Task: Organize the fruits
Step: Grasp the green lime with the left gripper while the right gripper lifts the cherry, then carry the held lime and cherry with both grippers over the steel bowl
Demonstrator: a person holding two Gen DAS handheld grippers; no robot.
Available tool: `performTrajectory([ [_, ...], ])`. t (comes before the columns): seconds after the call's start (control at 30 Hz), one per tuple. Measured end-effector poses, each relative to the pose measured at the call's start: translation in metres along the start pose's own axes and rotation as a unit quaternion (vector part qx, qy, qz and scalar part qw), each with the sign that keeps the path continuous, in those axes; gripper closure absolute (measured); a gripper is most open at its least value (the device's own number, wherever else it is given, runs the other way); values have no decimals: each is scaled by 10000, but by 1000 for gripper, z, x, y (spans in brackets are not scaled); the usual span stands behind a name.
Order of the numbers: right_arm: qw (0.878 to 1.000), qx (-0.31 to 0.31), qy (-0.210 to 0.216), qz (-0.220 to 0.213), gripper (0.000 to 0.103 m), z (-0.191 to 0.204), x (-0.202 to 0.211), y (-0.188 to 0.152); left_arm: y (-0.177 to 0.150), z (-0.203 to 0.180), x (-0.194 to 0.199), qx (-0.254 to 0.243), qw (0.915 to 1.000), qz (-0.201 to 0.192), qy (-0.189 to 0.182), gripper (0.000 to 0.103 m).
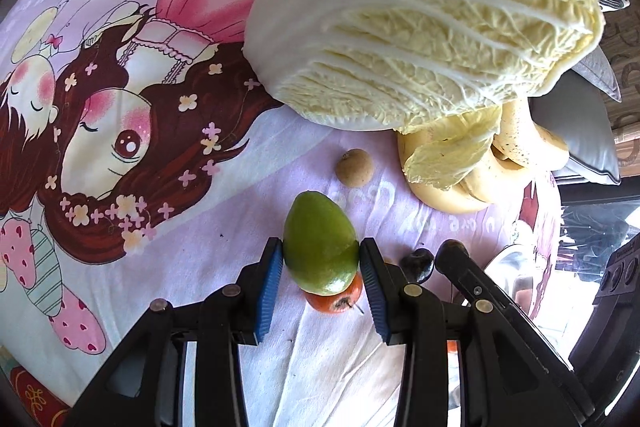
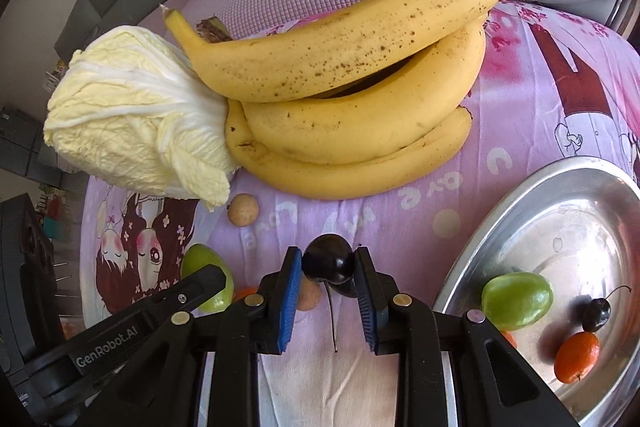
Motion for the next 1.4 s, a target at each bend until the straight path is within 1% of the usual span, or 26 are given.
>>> performTrajectory([
  [0.27, 9999, 5, -113, -9, 75, 0, 22, -18, -19, 6, 22, 176, 9998, -15, 51, 62],
  [0.3, 9999, 2, -124, -15, 75, 0, 25, -20, -24, 11, 27, 204, 9998, -7, 53, 62],
  [0.4, 9999, -15, -134, -11, 75, -2, 33, -28, -35, 10, 34, 227, 9997, 11, 99, 62],
  [0.73, 9998, -61, -186, 25, 75, -9, 43, -49, -53, 1, 41, 210, 9996, 65, 176, 62],
  [1.1, 9998, -152, -128, -101, 75, -32, 67, -54, -73, -24, 44, 111, 9995, 78, 273, 62],
  [1.4, 9990, -378, -114, -212, 75, -68, 82, -58, -87, -54, 40, -98, 9994, 62, 323, 62],
])
Point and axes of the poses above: each gripper's, at about its wrist camera, not at the fingertips, and x roughly against the way its jaws point, z to its left, y to its top, the point moved 6 cm from there along -x, roughly the way its jaws point, and after that the axes turned 1 degree about -z, right-handed, at the moved point
